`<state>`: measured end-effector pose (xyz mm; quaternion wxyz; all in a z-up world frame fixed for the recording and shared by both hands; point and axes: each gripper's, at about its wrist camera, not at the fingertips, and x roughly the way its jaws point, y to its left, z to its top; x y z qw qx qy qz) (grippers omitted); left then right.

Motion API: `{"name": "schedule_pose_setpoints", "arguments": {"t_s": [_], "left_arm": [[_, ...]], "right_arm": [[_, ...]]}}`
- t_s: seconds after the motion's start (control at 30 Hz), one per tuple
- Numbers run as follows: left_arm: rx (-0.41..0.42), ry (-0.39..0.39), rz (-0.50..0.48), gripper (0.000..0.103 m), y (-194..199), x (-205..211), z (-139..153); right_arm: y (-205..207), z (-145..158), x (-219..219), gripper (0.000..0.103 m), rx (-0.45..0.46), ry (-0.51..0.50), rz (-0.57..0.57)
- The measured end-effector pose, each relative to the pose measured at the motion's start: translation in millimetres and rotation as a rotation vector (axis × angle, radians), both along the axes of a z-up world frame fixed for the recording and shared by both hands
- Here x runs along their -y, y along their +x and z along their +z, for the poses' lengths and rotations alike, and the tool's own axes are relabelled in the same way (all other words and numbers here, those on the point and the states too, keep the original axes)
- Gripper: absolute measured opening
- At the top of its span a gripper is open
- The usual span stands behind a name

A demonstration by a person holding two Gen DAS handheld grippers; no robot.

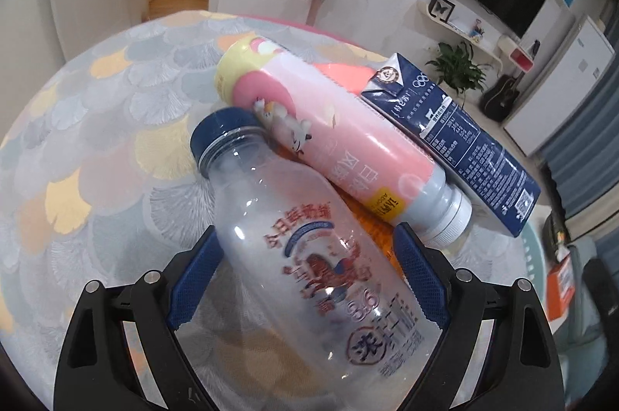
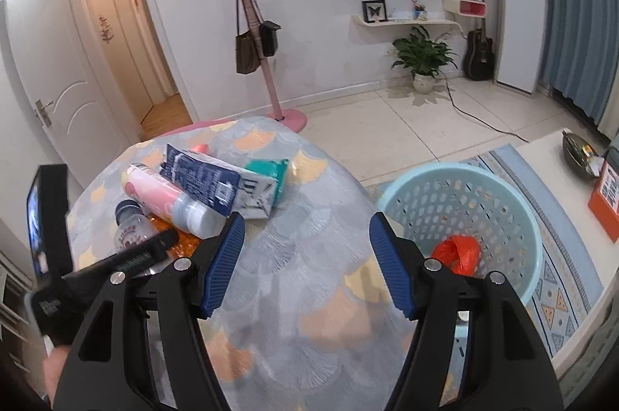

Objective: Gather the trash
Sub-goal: 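Grasp the clear milk bottle with the left tool while the right tool grasps the blue carton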

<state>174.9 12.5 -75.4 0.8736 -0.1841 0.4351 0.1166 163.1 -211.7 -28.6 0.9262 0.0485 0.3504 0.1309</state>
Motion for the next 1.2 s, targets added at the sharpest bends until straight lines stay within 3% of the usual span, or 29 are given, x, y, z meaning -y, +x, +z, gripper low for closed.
{"name": "schedule_pose_setpoints", "arguments": {"t_s": [0.1, 0.3, 0.47, 0.7, 0.93, 1.2], "left_arm": [[-0.002, 0.014, -0.042, 0.082, -0.9, -1.4, 1.8], [0.024, -0.047, -0.147, 0.067, -21.8, -22.9, 1.6], [0.030, -0.065, -0.205, 0.065, -45.6, -39.9, -0.2], [0.037, -0.070, -0.234, 0.065, -67.6, -60.2, -2.6], [0.058, -0.080, -0.247, 0.065, -78.0, -74.5, 1.2], [0.060, -0.102, -0.252, 0.065, -78.8, -86.6, -3.0]], "right_arm": [[6.1, 5.5, -10.3, 0.063, 0.012, -0.004, 0.036], [32.6, 9.1, -32.1, 0.063, -0.019, 0.031, 0.120], [53.3, 4.9, -53.7, 0.063, -0.050, 0.027, 0.175], [60.2, -5.0, -95.7, 0.070, -0.037, -0.107, 0.266], [76.9, -18.2, -118.4, 0.071, -0.062, -0.216, 0.306], [97.8, -26.8, -112.5, 0.071, -0.229, -0.040, 0.415]]}}
